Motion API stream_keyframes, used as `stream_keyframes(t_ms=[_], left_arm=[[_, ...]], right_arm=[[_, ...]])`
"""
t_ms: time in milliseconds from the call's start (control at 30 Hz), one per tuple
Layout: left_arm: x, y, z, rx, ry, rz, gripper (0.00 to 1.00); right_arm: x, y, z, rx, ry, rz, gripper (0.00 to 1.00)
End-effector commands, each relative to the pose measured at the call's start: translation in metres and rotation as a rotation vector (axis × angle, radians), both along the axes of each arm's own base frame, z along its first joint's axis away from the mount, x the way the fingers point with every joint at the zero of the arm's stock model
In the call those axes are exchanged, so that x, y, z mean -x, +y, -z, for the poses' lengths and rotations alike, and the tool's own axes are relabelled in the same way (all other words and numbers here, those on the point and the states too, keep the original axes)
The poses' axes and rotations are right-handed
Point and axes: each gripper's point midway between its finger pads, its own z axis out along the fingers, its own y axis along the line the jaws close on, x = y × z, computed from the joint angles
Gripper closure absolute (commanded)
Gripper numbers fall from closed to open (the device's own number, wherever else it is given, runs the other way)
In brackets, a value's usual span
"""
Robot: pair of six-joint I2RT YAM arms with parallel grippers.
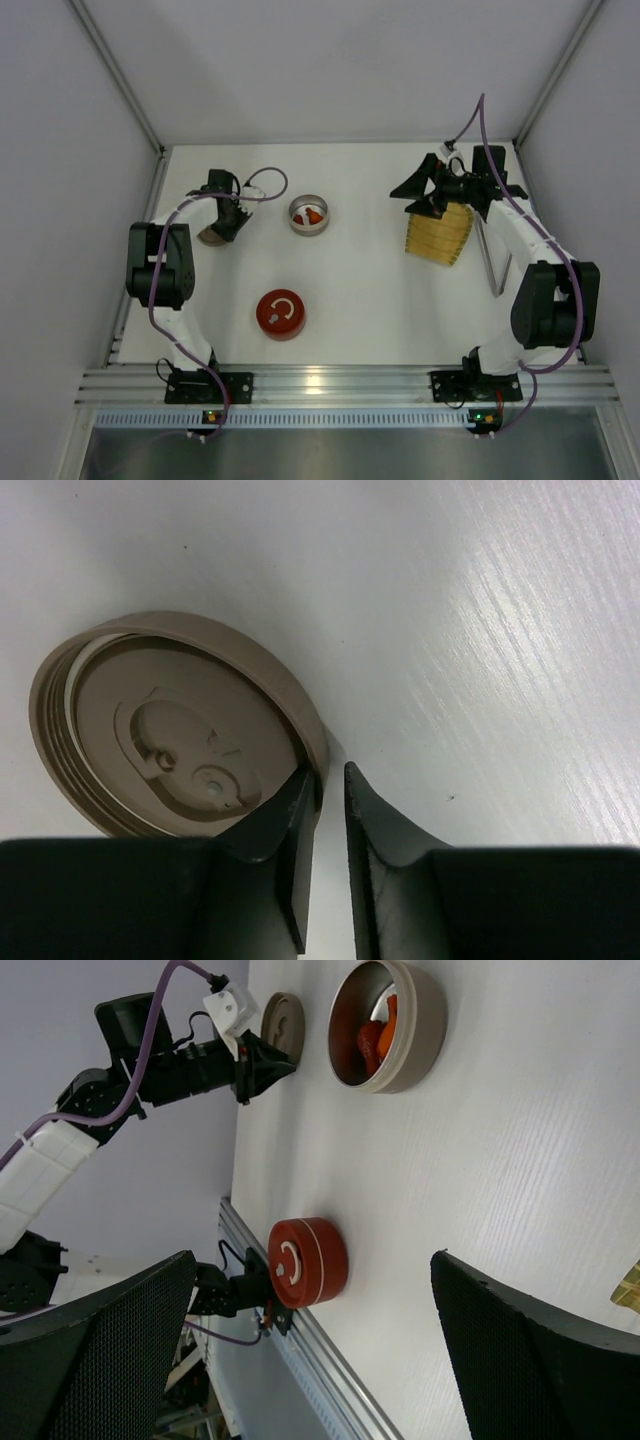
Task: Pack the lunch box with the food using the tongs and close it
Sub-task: Pick up the box lid from the center of the board, then place the box lid at the center of the board.
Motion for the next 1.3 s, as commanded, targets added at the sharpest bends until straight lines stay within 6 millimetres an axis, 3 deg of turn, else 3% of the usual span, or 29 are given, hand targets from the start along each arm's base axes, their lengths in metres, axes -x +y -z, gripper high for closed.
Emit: stream_keyframes(t_ms=[0, 100, 167, 233, 267, 300, 333, 367, 433, 467, 500, 633, 700, 800, 967, 1133, 1267], left_arm=[[0.027, -0.005, 0.028, 0.034, 0.115, -0.028, 0.78], [0.037, -0.003, 0.035, 0.028, 0.161, -0.04, 0.97], [0.041, -0.008, 0.023, 0.053, 0.163, -0.029, 1.0], [0.027, -0.021, -0.019, 0.101, 0.076, -0.004, 1.0], [0.033, -0.026, -0.034, 0.117, 0.084, 0.009, 1.0], [0.03, -0.032, -0.062, 0.134, 0.03, 0.028, 1.0], [0.03, -0.048, -0.079, 0.161, 0.011, 0.07, 1.0], [0.02, -0.061, -0.113, 0.191, -0.051, 0.106, 1.0], [0.042, -0.09, -0.149, 0.239, -0.026, 0.193, 1.0], [0.043, -0.112, -0.185, 0.321, -0.07, 0.258, 1.0], [0.064, -0.122, -0.2, 0.356, -0.032, 0.289, 1.0], [0.113, -0.171, -0.235, 0.466, -0.002, 0.454, 1.0], [0.136, -0.189, -0.256, 0.57, 0.011, 0.516, 1.0], [0.165, -0.21, -0.289, 0.754, 0.028, 0.574, 1.0], [0.195, -0.224, -0.323, 0.932, 0.032, 0.653, 1.0], [0.203, -0.224, -0.323, 0.954, 0.045, 0.66, 1.0], [0.208, -0.225, -0.326, 0.98, 0.061, 0.673, 1.0]], right_arm=[[-0.006, -0.005, -0.015, -0.017, -0.056, 0.004, 0.01], [-0.009, -0.005, -0.016, -0.029, -0.058, 0.008, 0.01], [-0.012, -0.002, -0.019, -0.042, -0.073, 0.009, 0.01], [-0.009, 0.005, -0.017, -0.059, -0.065, -0.004, 0.01], [-0.011, 0.008, -0.02, -0.065, -0.094, -0.009, 0.01], [-0.007, 0.015, -0.016, -0.073, -0.087, -0.029, 0.01], [-0.005, 0.02, -0.019, -0.088, -0.088, -0.039, 0.01], [-0.007, 0.024, -0.022, -0.099, -0.12, -0.047, 0.01], [-0.002, 0.036, -0.021, -0.115, -0.113, -0.069, 0.02], [-0.002, 0.041, -0.024, -0.121, -0.136, -0.079, 0.04], [-0.001, 0.049, -0.027, -0.126, -0.166, -0.097, 0.04], [-0.002, 0.066, -0.035, -0.168, -0.224, -0.109, 0.07], [0.002, 0.075, -0.035, -0.197, -0.229, -0.122, 0.11], [0.005, 0.088, -0.05, -0.268, -0.291, -0.147, 0.18], [0.019, 0.109, -0.065, -0.356, -0.32, -0.195, 0.28], [0.039, 0.124, -0.073, -0.414, -0.305, -0.241, 0.29], [0.064, 0.136, -0.089, -0.383, -0.498, -0.313, 0.35]])
